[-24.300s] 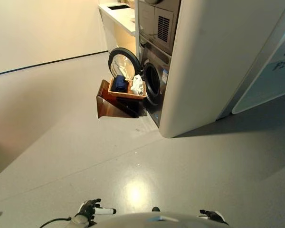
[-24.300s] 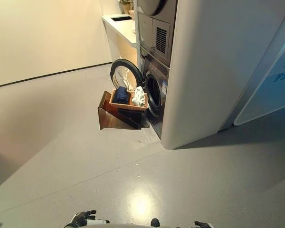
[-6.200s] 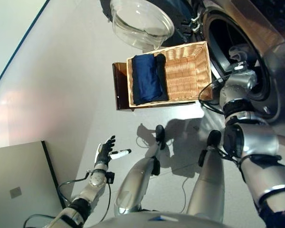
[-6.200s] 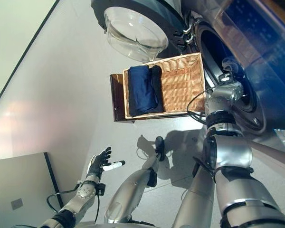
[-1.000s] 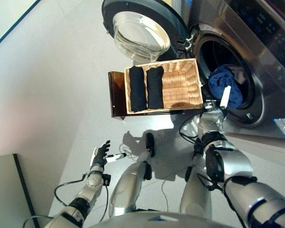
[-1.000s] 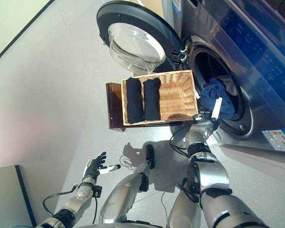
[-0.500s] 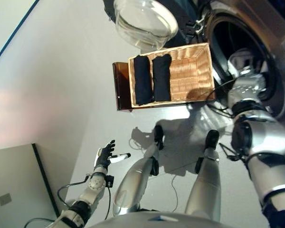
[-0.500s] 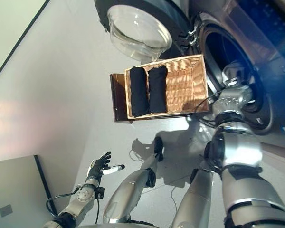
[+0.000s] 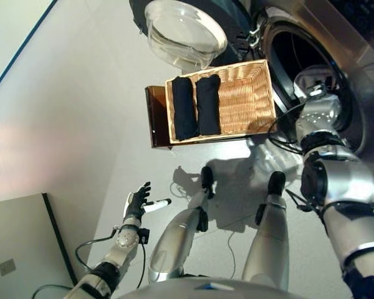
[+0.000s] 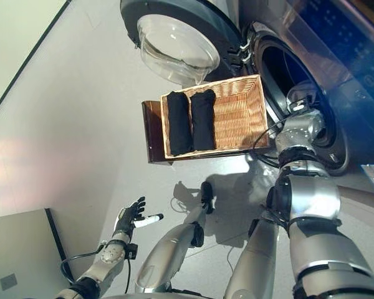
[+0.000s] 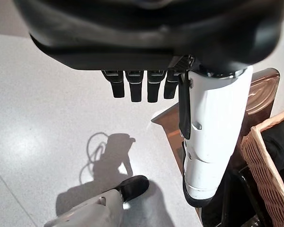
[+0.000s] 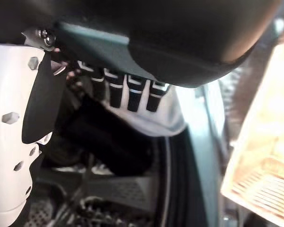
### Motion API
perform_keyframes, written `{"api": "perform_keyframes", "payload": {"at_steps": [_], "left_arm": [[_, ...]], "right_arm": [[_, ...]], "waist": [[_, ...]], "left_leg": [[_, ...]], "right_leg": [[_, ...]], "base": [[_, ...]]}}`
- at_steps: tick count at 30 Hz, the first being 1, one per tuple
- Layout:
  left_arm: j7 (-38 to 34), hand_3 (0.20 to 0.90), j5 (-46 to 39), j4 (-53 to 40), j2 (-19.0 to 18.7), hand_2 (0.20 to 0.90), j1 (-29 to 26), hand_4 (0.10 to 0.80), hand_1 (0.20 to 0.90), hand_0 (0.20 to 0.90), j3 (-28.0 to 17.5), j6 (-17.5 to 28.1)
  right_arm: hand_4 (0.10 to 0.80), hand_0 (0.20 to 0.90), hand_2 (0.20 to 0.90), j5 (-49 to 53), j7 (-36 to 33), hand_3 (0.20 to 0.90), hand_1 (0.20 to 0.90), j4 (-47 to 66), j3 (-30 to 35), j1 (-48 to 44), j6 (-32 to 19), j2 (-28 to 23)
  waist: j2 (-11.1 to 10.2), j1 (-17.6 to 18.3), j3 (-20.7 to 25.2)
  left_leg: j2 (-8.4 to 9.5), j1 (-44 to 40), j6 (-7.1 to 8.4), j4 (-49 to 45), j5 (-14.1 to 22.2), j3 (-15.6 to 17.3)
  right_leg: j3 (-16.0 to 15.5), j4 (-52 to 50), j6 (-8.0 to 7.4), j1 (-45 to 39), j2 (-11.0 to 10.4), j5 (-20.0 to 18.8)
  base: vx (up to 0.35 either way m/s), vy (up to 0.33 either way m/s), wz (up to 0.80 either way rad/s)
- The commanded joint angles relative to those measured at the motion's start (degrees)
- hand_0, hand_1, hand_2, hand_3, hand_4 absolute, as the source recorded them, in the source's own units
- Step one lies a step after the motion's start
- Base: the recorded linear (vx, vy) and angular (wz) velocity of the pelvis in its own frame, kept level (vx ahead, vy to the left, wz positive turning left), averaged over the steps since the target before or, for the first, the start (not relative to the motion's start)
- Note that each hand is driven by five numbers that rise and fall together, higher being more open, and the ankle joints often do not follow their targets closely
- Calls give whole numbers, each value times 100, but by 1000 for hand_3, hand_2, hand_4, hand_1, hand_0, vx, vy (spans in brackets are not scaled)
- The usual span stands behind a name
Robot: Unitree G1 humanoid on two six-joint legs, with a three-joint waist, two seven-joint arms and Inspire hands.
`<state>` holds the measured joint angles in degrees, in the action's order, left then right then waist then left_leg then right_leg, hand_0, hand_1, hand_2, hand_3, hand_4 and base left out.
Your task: Pick up the clothes and place them into the washing machine
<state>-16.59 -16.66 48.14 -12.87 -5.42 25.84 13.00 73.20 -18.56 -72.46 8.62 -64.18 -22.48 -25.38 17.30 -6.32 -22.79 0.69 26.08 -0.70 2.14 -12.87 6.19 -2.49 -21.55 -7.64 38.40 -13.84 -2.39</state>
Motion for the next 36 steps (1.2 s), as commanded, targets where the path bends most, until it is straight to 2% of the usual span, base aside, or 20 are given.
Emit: {"api": "perform_keyframes", "payload": {"at_steps": [1, 6, 7, 12, 18, 21, 26, 29, 36], "left_arm": [[-253, 900, -139, 342, -157, 900, -141, 800, 900, 900, -206, 112], [-247, 900, -154, 495, -88, 900, -160, 800, 900, 900, -302, 85], [-239, 900, -190, 570, -55, 900, -171, 800, 900, 900, -367, 50], [-241, 900, -177, 543, -81, 900, -154, 800, 900, 900, -479, 48], [-404, 900, -38, 434, -327, 900, -173, 800, 900, 900, -646, 80], [-585, 900, 35, 428, -488, 900, -239, 800, 900, 900, -745, 87], [-713, 900, 102, 315, -654, 900, -300, 800, 900, 900, -766, 128], [-786, 900, 141, 197, -774, 900, -339, 800, 900, 900, -776, 160], [-916, 900, 188, -163, -1000, 900, -539, 800, 900, 900, -617, 269]], "right_arm": [[800, 900, 900, -45, 272, 900, 900, 792, -217, 414, -325, -16], [800, 900, 900, -178, 328, 900, 900, 1117, -349, 923, -299, 508], [800, 900, 900, -312, 369, 900, 900, 1345, -531, 1226, -252, 785], [800, 900, 900, -1175, 314, 900, 900, 1675, -1314, 1648, 121, 1106], [800, 900, 900, -3489, -137, 900, 900, 1895, -2635, 1325, 883, 840], [800, 900, 900, -4911, -342, 900, 900, 1453, -3227, 790, 1424, 863], [800, 900, 900, -5809, -365, 900, 900, 814, -3639, 348, 1740, 1082], [800, 900, 900, -5984, -457, 900, 900, 391, -3627, 65, 1863, 1287], [800, 900, 900, -6279, -668, 900, 900, -458, -3540, -472, 2075, 1374]], "waist": [[-271, -5, 70], [-435, 82, 37], [-547, 129, 17], [-870, 200, -31], [-1278, 167, -140], [-1510, 79, -213], [-1676, -86, -274], [-1759, -220, -324], [-1769, -587, -489]], "left_leg": [[-236, 200, 642, -733, 859, 46], [-235, 205, 634, -793, 889, 77], [-250, 221, 639, -833, 893, 84], [-282, 249, 642, -971, 930, 79], [-339, 284, 651, -1093, 905, 29], [-365, 299, 656, -1159, 900, -62], [-363, 401, 665, -1236, 898, -178], [-353, 468, 669, -1255, 893, -259], [-284, 727, 649, -1373, 917, -426]], "right_leg": [[-147, 998, 63, -632, 81, 47], [-129, 1137, 61, -724, 89, -68], [-132, 1206, 62, -762, 94, -129], [-161, 1311, 83, -877, 98, -249], [-228, 1371, 87, -976, 85, -371], [-317, 1381, 85, -1069, 79, -393], [-462, 1376, 72, -1134, 55, -385], [-568, 1374, 58, -1148, 32, -383], [-801, 1381, 12, -1159, -62, -348]], "base": [[0, 0, 0], [-19, 12, -2], [-50, 7, -2], [-55, 0, -7], [-52, -5, -2], [-42, -14, 5], [-10, -20, 10], [11, -12, 20], [13, -2, 21]]}}
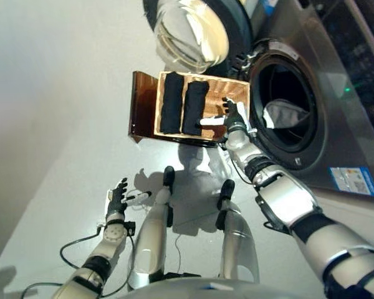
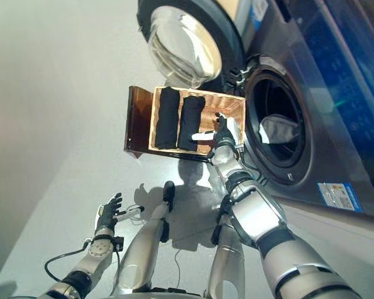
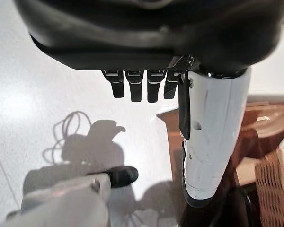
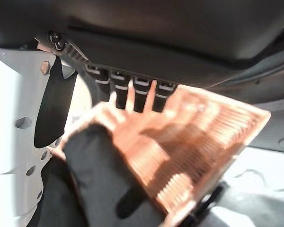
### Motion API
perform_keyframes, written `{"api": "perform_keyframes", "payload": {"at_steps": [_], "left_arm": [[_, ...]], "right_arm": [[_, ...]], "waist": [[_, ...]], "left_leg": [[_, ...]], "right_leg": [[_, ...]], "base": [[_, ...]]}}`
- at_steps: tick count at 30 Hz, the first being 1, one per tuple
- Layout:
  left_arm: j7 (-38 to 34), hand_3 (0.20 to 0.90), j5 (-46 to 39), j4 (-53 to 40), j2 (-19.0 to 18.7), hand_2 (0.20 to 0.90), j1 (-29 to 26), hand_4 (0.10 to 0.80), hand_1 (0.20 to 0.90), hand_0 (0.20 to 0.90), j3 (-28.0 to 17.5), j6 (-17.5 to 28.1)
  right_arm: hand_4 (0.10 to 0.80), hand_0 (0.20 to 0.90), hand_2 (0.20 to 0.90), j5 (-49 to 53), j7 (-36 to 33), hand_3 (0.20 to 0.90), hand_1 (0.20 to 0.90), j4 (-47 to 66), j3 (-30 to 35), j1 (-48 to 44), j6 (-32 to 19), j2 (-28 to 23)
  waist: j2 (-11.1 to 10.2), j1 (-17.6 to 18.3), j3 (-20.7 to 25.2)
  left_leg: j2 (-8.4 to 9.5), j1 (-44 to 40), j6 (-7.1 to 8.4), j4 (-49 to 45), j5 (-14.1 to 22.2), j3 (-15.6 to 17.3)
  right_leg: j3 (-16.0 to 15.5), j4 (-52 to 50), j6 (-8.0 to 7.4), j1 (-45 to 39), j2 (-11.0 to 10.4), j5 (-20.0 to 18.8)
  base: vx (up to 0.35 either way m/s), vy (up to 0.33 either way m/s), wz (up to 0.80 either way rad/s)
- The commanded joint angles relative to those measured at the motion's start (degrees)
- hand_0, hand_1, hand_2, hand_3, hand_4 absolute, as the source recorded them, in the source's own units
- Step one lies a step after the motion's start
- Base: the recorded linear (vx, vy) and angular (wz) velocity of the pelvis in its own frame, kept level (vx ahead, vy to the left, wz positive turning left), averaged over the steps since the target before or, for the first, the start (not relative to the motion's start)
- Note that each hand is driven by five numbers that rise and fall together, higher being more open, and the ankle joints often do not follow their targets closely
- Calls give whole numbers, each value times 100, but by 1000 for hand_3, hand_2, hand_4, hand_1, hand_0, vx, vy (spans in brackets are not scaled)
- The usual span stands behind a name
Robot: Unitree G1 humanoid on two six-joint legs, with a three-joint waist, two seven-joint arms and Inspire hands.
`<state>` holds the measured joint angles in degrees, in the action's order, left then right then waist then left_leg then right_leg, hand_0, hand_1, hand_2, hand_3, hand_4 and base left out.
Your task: Pick up the clothes and place them into the washing machine
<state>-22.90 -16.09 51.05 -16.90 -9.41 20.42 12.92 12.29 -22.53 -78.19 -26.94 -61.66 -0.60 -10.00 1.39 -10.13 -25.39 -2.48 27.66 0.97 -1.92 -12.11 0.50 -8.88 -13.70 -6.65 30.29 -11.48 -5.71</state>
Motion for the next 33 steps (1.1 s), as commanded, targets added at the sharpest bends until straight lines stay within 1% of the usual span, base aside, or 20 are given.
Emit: {"api": "perform_keyframes", "payload": {"at_steps": [1, 7, 14, 19, 22, 25, 27, 29, 30, 33], "left_arm": [[-321, 900, 142, -526, -624, 900, -186, 800, 900, 900, -62, 292], [-490, 900, 221, -966, -750, 900, -310, 800, 900, 900, -35, 363], [-647, 900, 223, -1619, -823, 900, -354, 800, 900, 900, -89, 500], [-794, 900, 264, -2157, -899, 900, -448, 800, 900, 900, -158, 640], [-960, 900, 542, -2560, -1003, 900, -547, 800, 900, 900, -151, 741], [-1109, 900, 611, -2747, -927, 900, -793, 800, 900, 900, -175, 793], [-1189, 900, 739, -3013, -993, 900, -957, 800, 900, 900, -212, 882], [-1210, 900, 747, -3055, -992, 900, -1053, 800, 900, 900, -216, 911], [-1282, 900, 820, -3246, -1001, 900, -1248, 800, 900, 900, -266, 947], [-1275, 900, 946, -3647, -1020, 900, -1314, 800, 900, 900, -325, 993]], "right_arm": [[800, 900, 900, -219, -304, 900, 900, 68, 28, -785, -90, -176], [800, 900, 900, -174, -373, 900, 900, -56, 80, -1075, -30, -388], [800, 900, 900, -256, -505, 900, 900, -263, 204, -1282, 93, -632], [800, 900, 900, -455, -652, 900, 900, -412, 200, -1446, 218, -921], [800, 900, 900, -620, -800, 900, 900, -499, 205, -1472, 310, -1071], [800, 900, 900, -704, -843, 900, 900, -603, 317, -1374, 368, -1228], [800, 900, 900, -730, -836, 900, 900, -612, 354, -1326, 383, -1361], [800, 900, 900, -746, -843, 900, 900, -613, 347, -1309, 385, -1388], [800, 900, 900, -768, -831, 900, 900, -624, 392, -1193, 378, -1451], [800, 900, 900, -761, -801, 900, 900, -610, 474, -1033, 362, -1490]], "waist": [[-173, -249, -256], [-127, -437, -439], [-11, -546, -440], [89, -604, -440], [142, -632, -440], [223, -665, -440], [271, -688, -440], [297, -705, -440], [340, -717, -440], [407, -749, -440]], "left_leg": [[40, 609, 477, -984, 849, 127], [96, 905, 453, -1136, 906, 63], [171, 1314, 430, -1312, 985, 46], [226, 1539, 406, -1406, 1043, 56], [245, 1624, 396, -1434, 1069, 62], [274, 1709, 382, -1459, 1079, 56], [289, 1762, 378, -1476, 1092, 43], [295, 1791, 376, -1481, 1091, 41], [311, 1830, 362, -1486, 1105, 38], [332, 1910, 344, -1523, 1126, 24]], "right_leg": [[-172, 588, -92, -334, -308, -13], [-260, 498, -108, -195, -382, 41], [-332, 373, -119, 92, -476, 108], [-351, 327, -133, 264, -540, 137], [-341, 304, -142, 335, -568, 162], [-351, 251, -152, 415, -617, 184], [-359, 235, -157, 457, -646, 200], [-366, 218, -162, 496, -660, 200], [-364, 195, -175, 539, -679, 211], [-374, 145, -180, 611, -712, 239]], "base": [[14, 14, 32], [11, 7, 19], [25, 18, 13], [20, 23, 9], [20, 20, 6], [13, 15, 3], [13, 7, 4], [8, 8, 4], [13, -9, 3], [7, 1, 3]]}}
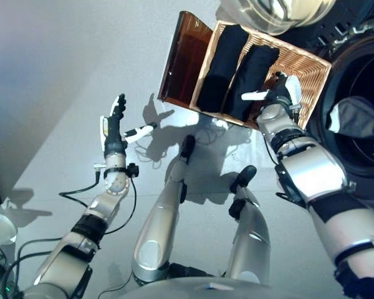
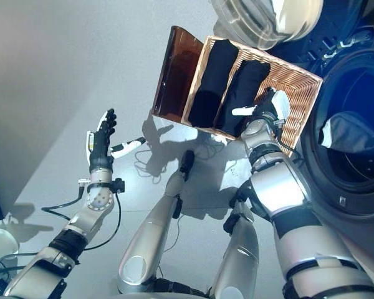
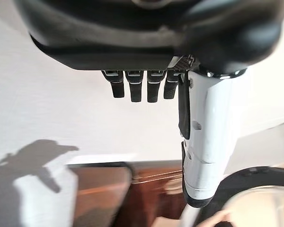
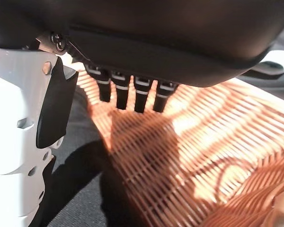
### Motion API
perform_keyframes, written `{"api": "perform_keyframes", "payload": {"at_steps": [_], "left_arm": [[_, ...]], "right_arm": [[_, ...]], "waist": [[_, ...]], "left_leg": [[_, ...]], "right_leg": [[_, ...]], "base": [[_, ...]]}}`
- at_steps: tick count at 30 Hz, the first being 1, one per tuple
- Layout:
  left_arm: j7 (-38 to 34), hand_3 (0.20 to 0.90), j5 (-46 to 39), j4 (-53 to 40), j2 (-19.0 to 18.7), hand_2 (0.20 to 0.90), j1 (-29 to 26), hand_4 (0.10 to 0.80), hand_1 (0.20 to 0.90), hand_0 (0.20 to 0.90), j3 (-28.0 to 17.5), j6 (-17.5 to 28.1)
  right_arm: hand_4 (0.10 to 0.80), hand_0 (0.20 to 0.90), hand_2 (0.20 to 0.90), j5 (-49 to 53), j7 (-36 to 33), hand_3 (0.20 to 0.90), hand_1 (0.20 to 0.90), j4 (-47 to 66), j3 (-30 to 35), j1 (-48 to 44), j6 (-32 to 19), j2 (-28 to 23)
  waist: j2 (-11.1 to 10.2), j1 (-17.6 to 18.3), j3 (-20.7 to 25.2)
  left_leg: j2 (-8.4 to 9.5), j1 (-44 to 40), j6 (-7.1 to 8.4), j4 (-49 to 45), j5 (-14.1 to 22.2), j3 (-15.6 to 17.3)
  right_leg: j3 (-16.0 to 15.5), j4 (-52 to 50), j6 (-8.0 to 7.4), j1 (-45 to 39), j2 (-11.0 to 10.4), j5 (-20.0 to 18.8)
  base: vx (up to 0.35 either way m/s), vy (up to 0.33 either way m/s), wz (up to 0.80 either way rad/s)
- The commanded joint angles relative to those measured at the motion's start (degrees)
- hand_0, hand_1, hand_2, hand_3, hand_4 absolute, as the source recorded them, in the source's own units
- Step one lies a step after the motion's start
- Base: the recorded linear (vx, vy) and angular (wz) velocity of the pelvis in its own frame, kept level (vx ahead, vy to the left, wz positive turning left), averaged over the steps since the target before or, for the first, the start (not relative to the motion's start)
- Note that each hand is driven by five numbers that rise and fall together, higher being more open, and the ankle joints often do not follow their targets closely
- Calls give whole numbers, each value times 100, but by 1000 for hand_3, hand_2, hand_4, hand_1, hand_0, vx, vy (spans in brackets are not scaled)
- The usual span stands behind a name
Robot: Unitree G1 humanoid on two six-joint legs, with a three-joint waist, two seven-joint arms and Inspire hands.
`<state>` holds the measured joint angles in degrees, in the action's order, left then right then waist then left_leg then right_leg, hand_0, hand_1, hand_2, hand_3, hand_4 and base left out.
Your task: Pick up the clothes and place them into the washing machine
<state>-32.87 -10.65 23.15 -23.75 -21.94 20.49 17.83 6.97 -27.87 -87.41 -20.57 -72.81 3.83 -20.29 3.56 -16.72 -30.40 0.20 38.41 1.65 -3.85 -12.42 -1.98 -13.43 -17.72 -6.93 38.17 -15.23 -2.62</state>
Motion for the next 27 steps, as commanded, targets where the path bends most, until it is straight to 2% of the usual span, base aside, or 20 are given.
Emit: {"api": "perform_keyframes", "payload": {"at_steps": [1, 2, 3, 4, 5, 6, 7, 8, 16, 22, 27], "left_arm": [[-268, 900, 414, -940, -339, 900, -63, 800, 900, 900, -356, 529], [-262, 900, 430, -1052, -345, 900, -59, 800, 900, 900, -396, 562], [-244, 900, 430, -1108, -349, 900, -36, 800, 900, 900, -407, 584], [-221, 900, 437, -1169, -357, 900, -13, 800, 900, 900, -427, 596], [-204, 900, 466, -1240, -366, 900, -5, 800, 900, 900, -443, 613], [-183, 900, 488, -1284, -376, 900, 29, 800, 900, 900, -436, 615], [-161, 900, 478, -1304, -367, 900, 58, 800, 900, 900, -438, 617], [-155, 900, 493, -1302, -367, 900, 70, 800, 900, 900, -444, 612], [-22, 900, 384, -1331, -398, 900, 176, 800, 900, 900, -412, 671], [44, 900, 298, -1187, -443, 900, 165, 800, 900, 900, -339, 634], [83, 900, 263, -1271, -498, 900, 174, 800, 900, 900, -335, 636]], "right_arm": [[800, 900, 900, -214, -254, 900, 900, 303, -128, 98, -82, -480], [800, 900, 900, -228, -229, 900, 900, 294, -120, 118, -77, -499], [800, 900, 900, -217, -231, 900, 900, 301, -86, 157, -89, -514], [800, 900, 900, -208, -226, 900, 900, 314, -63, 187, -102, -535], [800, 900, 900, -205, -218, 900, 900, 333, -61, 207, -119, -538], [800, 900, 900, -192, -224, 900, 900, 347, -41, 243, -131, -538], [800, 900, 900, -197, -230, 900, 900, 364, -31, 271, -141, -542], [800, 900, 900, -192, -228, 900, 900, 385, 3, 294, -151, -532], [800, 900, 900, -159, -236, 900, 900, 358, 27, 189, -137, -495], [800, 900, 900, -60, -255, 900, 900, 392, -23, -40, -163, -370], [800, 900, 900, -12, -273, 900, 900, 383, -37, -136, -166, -337]], "waist": [[209, -104, 60], [226, -130, 62], [251, -138, 60], [262, -152, 60], [259, -167, 63], [275, -172, 60], [276, -174, 60], [266, -180, 63], [248, -282, 65], [114, -345, 66], [86, -400, 64]], "left_leg": [[71, 841, 269, -1327, 1163, 265], [67, 766, 301, -1343, 1338, 232], [86, 870, 260, -1344, 1180, 256], [94, 879, 255, -1343, 1186, 251], [96, 805, 288, -1349, 1349, 226], [114, 907, 248, -1352, 1193, 254], [122, 913, 245, -1353, 1193, 251], [117, 832, 286, -1357, 1348, 222], [152, 829, 296, -1394, 1385, 151], [175, 789, 308, -1353, 1381, 96], [190, 840, 324, -1336, 1369, 38]], "right_leg": [[75, 539, -155, -167, -350, -67], [129, 485, -195, -210, -343, 88], [77, 497, -156, -128, -371, -48], [72, 490, -159, -123, -380, -44], [125, 469, -204, -188, -361, 97], [68, 487, -168, -115, -388, -36], [66, 487, -171, -112, -395, -36], [108, 475, -214, -188, -376, 100], [50, 487, -224, -279, -406, 138], [-44, 587, -240, -426, -388, 129], [-123, 631, -243, -474, -380, 145]], "base": [[108, -19, 4], [0, 0, 0], [20, 5, 5], [19, 8, 9], [18, 9, 11], [17, 7, 10], [16, 3, 11], [111, -23, 11], [26, -8, 4], [16, -9, 1], [10, -14, 4]]}}
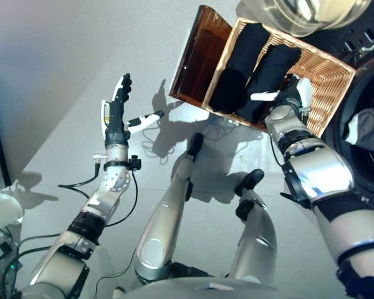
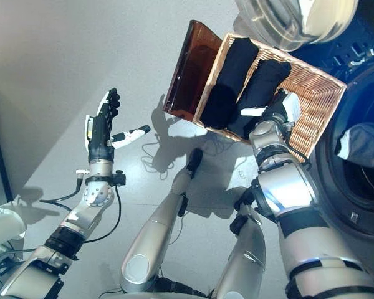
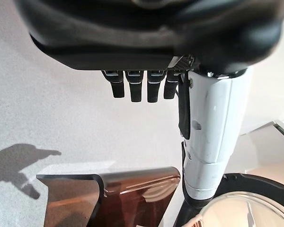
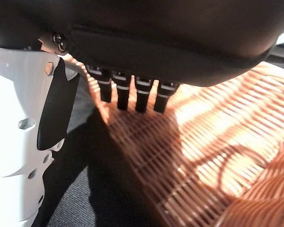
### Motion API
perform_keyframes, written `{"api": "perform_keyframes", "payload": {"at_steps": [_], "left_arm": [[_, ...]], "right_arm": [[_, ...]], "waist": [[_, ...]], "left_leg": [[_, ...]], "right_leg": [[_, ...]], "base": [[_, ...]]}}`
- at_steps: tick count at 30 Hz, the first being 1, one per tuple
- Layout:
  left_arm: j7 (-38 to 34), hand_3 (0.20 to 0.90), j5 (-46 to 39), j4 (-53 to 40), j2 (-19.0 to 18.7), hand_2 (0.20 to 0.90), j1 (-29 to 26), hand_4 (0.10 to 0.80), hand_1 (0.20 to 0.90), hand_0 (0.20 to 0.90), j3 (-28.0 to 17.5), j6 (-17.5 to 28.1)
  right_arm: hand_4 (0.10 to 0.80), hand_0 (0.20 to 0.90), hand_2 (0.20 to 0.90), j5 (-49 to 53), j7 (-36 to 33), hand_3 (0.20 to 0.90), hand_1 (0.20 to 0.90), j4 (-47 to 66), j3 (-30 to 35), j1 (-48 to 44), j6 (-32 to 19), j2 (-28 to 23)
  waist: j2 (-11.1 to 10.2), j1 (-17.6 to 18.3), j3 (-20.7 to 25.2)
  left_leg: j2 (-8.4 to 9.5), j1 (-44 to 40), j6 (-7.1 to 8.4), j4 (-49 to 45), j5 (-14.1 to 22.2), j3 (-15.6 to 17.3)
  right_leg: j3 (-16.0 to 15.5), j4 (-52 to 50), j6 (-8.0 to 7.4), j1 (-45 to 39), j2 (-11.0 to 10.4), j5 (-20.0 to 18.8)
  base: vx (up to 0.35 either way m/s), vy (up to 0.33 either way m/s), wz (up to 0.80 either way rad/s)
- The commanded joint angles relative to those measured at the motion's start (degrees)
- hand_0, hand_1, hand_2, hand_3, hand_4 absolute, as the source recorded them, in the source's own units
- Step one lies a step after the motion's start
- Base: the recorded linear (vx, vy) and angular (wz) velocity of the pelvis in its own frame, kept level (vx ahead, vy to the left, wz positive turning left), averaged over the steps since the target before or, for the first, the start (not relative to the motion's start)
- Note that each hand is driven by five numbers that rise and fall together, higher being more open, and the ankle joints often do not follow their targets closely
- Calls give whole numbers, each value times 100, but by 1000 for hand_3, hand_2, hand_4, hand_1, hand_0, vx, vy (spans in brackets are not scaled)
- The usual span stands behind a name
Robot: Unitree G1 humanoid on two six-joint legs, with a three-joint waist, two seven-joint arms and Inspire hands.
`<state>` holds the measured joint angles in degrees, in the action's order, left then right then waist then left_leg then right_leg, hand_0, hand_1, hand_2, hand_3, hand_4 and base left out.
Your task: Pick up the clothes and place them into the washing machine
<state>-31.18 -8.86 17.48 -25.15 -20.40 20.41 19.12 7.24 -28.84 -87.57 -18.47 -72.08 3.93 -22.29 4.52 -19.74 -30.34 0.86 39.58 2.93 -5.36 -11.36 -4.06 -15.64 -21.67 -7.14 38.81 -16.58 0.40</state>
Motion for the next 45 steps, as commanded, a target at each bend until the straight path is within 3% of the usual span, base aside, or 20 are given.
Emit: {"api": "perform_keyframes", "payload": {"at_steps": [1, 7, 14, 15, 16, 30, 40, 45], "left_arm": [[-86, 900, 83, -706, -359, 900, 20, 800, 900, 900, -329, 507], [-65, 900, 21, -770, -355, 900, 72, 800, 900, 900, -353, 477], [-142, 900, 105, -1014, -424, 900, 210, 800, 900, 900, -474, 479], [-147, 900, 123, -1046, -428, 900, 232, 800, 900, 900, -495, 472], [-158, 900, 153, -1076, -432, 900, 269, 800, 900, 900, -521, 463], [-73, 900, 304, -1247, -449, 900, 388, 800, 900, 900, -372, 466], [216, 900, 137, -689, -441, 900, 446, 800, 900, 900, -204, 446], [333, 900, 54, -326, -297, 900, 512, 800, 900, 900, -96, 302]], "right_arm": [[800, 900, 900, -38, -175, 900, 900, 395, -248, -213, -177, -137], [800, 900, 900, -122, -217, 900, 900, 350, -307, -274, -124, -216], [800, 900, 900, -445, -257, 900, 900, 137, -366, -322, 54, -466], [478, 450, 450, -469, -271, 450, 450, 135, -356, -287, 67, -502], [300, 200, 200, -501, -288, 200, 200, 142, -352, -252, 75, -553], [300, 200, 200, -649, -387, 200, 200, 103, -220, -63, 149, -675], [300, 200, 200, -80, -444, 200, 200, 285, 126, 287, -76, -903], [300, 200, 200, 840, -515, 200, 200, 693, 636, 720, -553, -673]], "waist": [[-9, -95, 58], [-37, -107, 55], [78, -124, 54], [99, -117, 54], [111, -111, 54], [227, -23, 54], [43, 157, 175], [-62, 447, 282]], "left_leg": [[125, 726, 197, -1185, 1262, 244], [138, 848, 202, -1179, 1245, 180], [146, 1107, 195, -1229, 1228, 111], [142, 1144, 193, -1236, 1225, 110], [145, 1174, 187, -1244, 1223, 109], [110, 1047, 148, -1278, 1221, 193], [58, 288, 87, -1305, 1364, 433], [-27, -96, 4, -1478, 1355, 663]], "right_leg": [[94, 1028, -222, -540, -245, -157], [30, 921, -200, -445, -223, -83], [30, 608, -165, -99, -217, 41], [40, 556, -162, -44, -222, 60], [56, 510, -154, 10, -222, 74], [178, 412, -159, 52, -238, 86], [339, 714, -192, -670, -210, -79], [484, 761, -113, -936, -154, -235]], "base": [[16, -15, 12], [6, -9, 10], [-14, 1, 11], [-14, 18, 8], [-10, 16, 7], [-7, 8, -1], [-4, 5, -6], [-55, 15, -31]]}}
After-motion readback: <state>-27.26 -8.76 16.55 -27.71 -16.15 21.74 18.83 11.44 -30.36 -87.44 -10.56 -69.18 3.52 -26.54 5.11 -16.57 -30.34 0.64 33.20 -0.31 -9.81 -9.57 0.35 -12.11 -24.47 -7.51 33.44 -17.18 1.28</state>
